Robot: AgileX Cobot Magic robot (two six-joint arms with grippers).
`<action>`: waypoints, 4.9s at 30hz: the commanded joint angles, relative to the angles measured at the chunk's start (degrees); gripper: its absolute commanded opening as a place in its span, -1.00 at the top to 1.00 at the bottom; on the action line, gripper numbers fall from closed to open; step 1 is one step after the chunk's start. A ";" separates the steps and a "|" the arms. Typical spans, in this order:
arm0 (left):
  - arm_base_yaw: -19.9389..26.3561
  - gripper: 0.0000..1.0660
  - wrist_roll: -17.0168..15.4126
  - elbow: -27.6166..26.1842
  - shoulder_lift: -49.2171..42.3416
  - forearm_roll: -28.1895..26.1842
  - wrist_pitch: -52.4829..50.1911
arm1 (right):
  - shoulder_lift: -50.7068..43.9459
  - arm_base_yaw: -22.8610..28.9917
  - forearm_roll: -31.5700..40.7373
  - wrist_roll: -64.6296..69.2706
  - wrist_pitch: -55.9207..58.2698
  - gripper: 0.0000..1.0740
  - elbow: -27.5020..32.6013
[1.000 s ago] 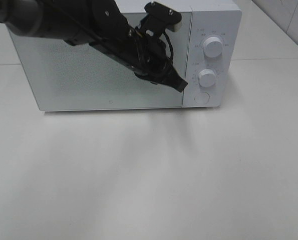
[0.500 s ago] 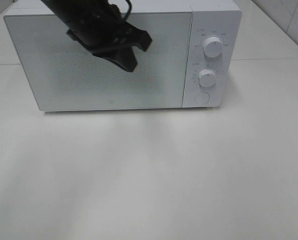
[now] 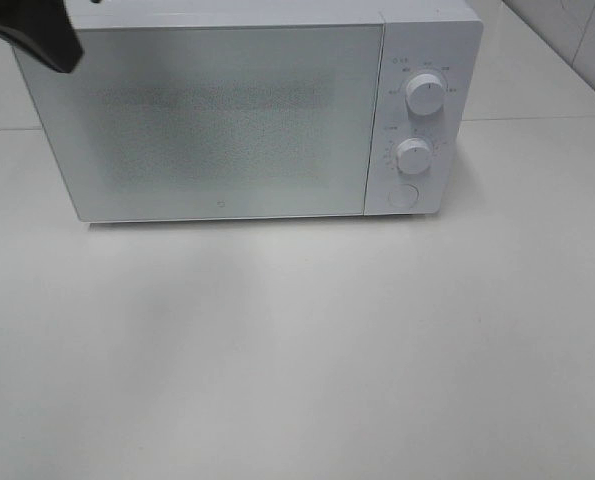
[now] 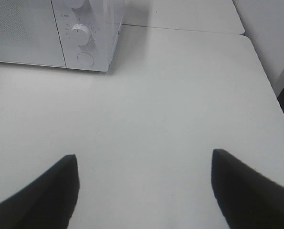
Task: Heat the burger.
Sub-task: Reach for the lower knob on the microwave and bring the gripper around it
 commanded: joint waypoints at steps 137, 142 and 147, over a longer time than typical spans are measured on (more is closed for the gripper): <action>18.85 1.00 12.03 58.04 -89.78 -11.23 -5.67 | 59.47 0.00 0.23 0.69 -71.56 -0.31 -1.32; 18.85 1.00 12.03 58.04 -89.78 -11.23 -5.67 | 65.89 0.00 0.11 0.69 -78.44 -0.31 -1.32; 18.85 1.00 12.03 58.04 -89.78 -11.23 -5.67 | 72.65 0.00 0.11 0.69 -83.94 -0.31 -1.32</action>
